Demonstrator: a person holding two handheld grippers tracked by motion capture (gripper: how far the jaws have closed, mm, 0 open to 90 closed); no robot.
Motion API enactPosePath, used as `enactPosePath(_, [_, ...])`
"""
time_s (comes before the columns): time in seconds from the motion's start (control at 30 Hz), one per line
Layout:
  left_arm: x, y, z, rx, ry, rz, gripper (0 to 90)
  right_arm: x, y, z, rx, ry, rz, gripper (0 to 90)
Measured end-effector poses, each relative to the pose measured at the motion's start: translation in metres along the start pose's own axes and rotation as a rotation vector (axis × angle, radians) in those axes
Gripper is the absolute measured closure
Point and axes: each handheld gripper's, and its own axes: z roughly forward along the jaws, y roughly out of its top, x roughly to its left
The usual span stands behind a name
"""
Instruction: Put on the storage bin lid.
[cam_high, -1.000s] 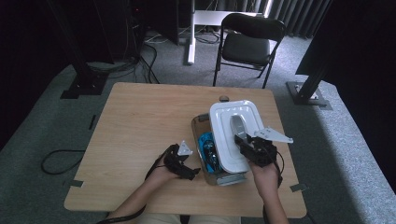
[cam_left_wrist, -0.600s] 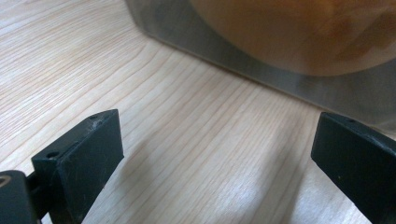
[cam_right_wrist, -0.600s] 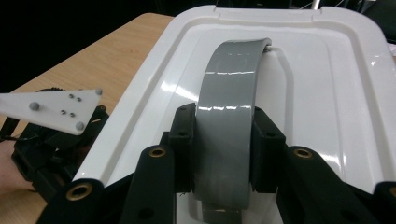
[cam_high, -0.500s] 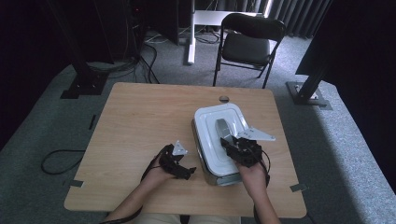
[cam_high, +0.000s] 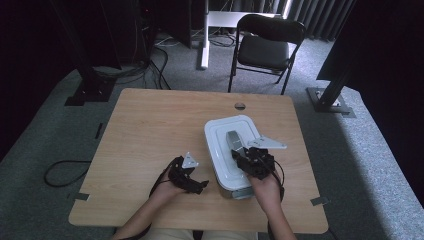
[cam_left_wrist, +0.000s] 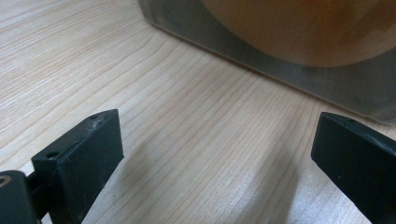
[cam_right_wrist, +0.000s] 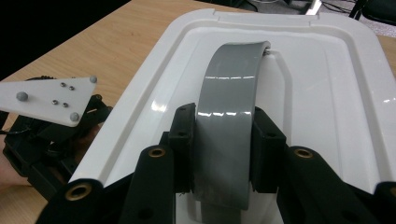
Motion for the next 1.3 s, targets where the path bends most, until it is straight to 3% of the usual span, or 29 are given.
enactPosePath(0.3, [0.0,0.0,-0.001,-0.004,-0.003,-0.006,2.9,0.001,-0.007,0.005,0.022,0.004,0.006,66.6])
enactPosePath(0.33, [0.0,0.0,-0.001,-0.004,-0.002,-0.008,2.9,0.001,-0.007,0.005,0.022,0.004,0.002,63.8])
enactPosePath(0.4, [0.0,0.0,0.0,-0.004,-0.004,-0.007,2.9,0.0,-0.006,0.004,0.004,0.044,0.013,48.0])
enactPosePath(0.47, [0.0,0.0,0.0,-0.002,-0.002,-0.006,2.9,-0.002,-0.006,0.001,-0.019,0.056,0.016,41.1])
enactPosePath(0.6, [0.0,0.0,0.001,0.001,-0.003,-0.01,2.9,-0.013,-0.01,-0.006,-0.063,0.023,0.035,30.7])
enactPosePath(0.7, [0.0,0.0,0.0,-0.005,0.0,-0.011,2.9,-0.023,-0.014,-0.012,-0.081,0.048,0.047,18.9])
enactPosePath(0.8, [0.001,0.0,0.0,-0.005,0.001,-0.015,2.9,-0.031,-0.016,-0.018,-0.114,0.028,0.061,18.0])
enactPosePath(0.93, [0.0,0.0,0.0,-0.007,-0.001,-0.016,2.9,-0.041,-0.018,-0.021,-0.128,-0.041,0.045,14.0])
enactPosePath(1.2, [-0.001,0.0,0.001,-0.006,-0.003,-0.013,2.9,-0.068,-0.026,-0.029,-0.153,-0.095,0.078,14.1])
enactPosePath(1.3, [-0.002,0.001,0.001,-0.006,-0.004,-0.011,2.9,-0.084,-0.033,-0.032,-0.186,-0.146,0.102,14.0])
